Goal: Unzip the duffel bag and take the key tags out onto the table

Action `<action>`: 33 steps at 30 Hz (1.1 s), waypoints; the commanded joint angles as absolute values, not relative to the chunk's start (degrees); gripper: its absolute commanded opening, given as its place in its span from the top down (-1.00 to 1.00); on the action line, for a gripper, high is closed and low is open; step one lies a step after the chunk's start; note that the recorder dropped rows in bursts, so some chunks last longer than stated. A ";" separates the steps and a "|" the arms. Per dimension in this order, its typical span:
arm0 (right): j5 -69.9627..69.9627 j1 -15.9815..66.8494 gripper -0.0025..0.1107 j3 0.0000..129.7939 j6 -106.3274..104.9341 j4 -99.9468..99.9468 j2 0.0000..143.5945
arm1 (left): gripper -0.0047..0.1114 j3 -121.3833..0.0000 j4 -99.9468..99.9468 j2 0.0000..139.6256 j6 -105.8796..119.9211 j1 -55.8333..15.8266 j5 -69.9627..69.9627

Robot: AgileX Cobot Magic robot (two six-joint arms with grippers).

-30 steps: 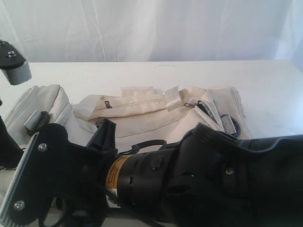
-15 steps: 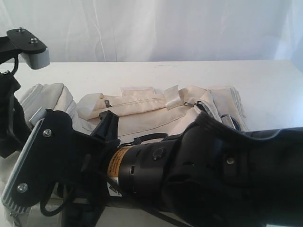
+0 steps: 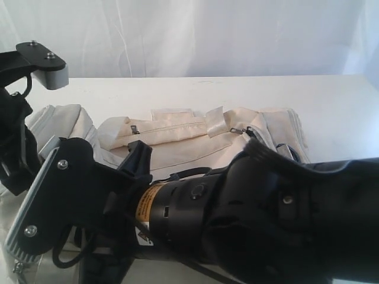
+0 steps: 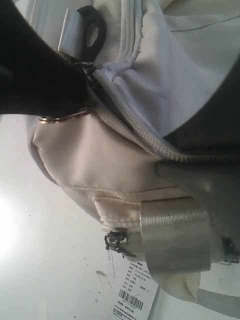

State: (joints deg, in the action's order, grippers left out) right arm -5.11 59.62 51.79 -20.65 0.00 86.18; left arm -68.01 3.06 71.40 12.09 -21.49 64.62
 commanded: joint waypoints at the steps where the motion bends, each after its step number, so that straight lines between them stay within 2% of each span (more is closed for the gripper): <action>1: -12.89 60.62 0.96 50.80 -20.32 0.00 86.27 | 0.86 -69.44 1.51 71.34 12.62 -20.70 69.96; 4: -13.01 60.62 0.96 50.80 -20.08 0.00 86.27 | 0.55 -69.44 1.63 71.34 12.77 -20.70 69.96; 5: -13.01 60.62 0.96 50.80 -19.74 0.00 86.27 | 0.38 -69.44 1.12 71.34 12.52 -20.70 69.96; 8: -13.01 60.62 0.96 50.80 -18.57 0.00 86.27 | 0.02 -69.44 0.89 71.34 12.41 -20.70 69.96; 10: -13.01 60.62 0.96 50.80 -18.57 0.00 86.27 | -0.09 -69.44 0.89 71.34 12.41 -20.70 69.96; 22: -13.28 60.62 0.96 50.80 -18.57 0.00 85.56 | -0.11 -67.59 4.13 62.64 13.32 -20.70 69.96; 30: -13.28 60.62 0.96 50.80 -17.80 0.00 85.12 | -0.11 -59.50 9.49 62.26 15.76 -20.70 62.61; 33: -13.28 60.62 0.96 50.80 -17.80 0.00 85.12 | -0.07 -58.04 9.23 62.26 23.55 -20.70 57.04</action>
